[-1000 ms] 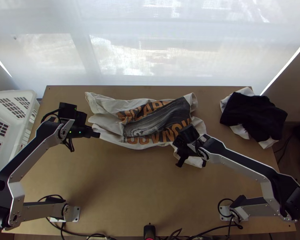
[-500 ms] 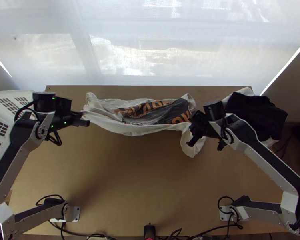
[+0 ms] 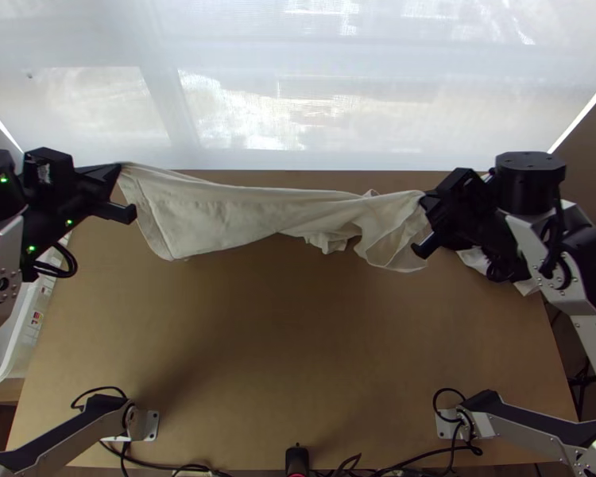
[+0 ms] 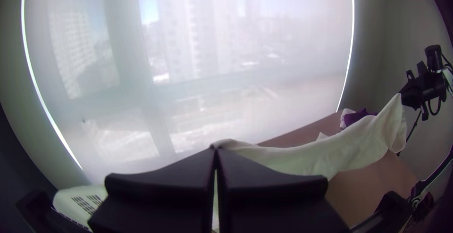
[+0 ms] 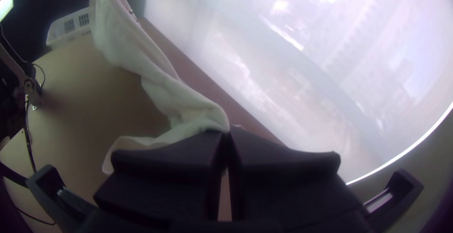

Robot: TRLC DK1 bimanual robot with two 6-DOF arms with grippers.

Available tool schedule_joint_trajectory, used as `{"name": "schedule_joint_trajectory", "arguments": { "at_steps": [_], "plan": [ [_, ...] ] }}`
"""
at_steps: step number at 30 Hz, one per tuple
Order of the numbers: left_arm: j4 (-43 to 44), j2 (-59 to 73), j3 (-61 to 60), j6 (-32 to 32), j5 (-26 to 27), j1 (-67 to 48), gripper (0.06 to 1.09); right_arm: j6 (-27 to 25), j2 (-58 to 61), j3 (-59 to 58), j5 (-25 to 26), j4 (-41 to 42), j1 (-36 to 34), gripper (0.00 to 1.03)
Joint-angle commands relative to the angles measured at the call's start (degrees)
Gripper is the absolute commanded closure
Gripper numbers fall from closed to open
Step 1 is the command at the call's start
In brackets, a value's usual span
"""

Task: Fold the t-shirt

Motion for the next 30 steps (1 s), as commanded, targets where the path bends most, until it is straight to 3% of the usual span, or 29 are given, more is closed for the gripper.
{"name": "schedule_joint_trajectory", "arguments": {
  "at_steps": [1,11,18,30],
  "plan": [
    [0.0,-2.3,11.5,1.7,-1.5,0.1,1.05,-0.5,-1.3,14.0,2.5,-2.5,-1.5,1.0],
    [1.7,-8.5,20.3,7.9,-4.1,0.2,1.05,-4.0,-6.0,24.5,5.1,0.1,-1.0,1.0],
    [2.3,-8.9,27.4,11.8,-3.9,0.2,1.05,-7.7,-11.3,25.0,5.8,5.3,-1.0,1.0],
    [1.6,-8.9,32.0,5.7,-3.0,0.1,1.05,-8.8,-17.0,26.0,5.9,8.0,-1.6,1.0]
  ]
}}
